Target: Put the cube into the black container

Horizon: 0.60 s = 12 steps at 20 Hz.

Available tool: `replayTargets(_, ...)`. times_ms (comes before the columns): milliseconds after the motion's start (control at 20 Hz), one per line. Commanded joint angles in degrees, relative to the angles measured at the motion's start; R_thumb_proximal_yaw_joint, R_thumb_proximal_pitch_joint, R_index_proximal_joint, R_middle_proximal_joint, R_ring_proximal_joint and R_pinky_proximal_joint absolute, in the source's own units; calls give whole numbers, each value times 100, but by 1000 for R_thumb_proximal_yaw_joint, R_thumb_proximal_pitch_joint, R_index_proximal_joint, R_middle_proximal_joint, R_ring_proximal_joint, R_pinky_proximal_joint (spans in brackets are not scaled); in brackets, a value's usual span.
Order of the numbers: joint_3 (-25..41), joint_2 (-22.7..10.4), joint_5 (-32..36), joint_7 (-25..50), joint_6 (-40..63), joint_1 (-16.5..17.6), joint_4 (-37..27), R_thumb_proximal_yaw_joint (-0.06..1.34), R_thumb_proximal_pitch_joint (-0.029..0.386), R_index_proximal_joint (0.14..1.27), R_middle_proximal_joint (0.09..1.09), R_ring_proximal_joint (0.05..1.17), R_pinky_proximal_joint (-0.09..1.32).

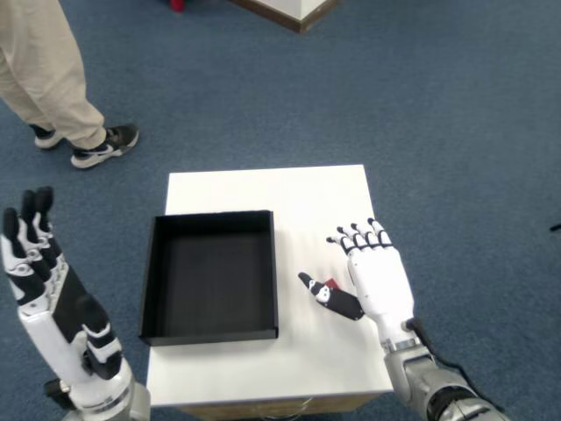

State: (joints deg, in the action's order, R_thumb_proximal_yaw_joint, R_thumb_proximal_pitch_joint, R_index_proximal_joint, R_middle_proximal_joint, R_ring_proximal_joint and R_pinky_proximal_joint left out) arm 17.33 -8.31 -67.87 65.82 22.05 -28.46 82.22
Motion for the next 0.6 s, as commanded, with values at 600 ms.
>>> replayTargets(600,-257,-46,-57,-437,-234,135,195,255,-19,559,348,299,141)
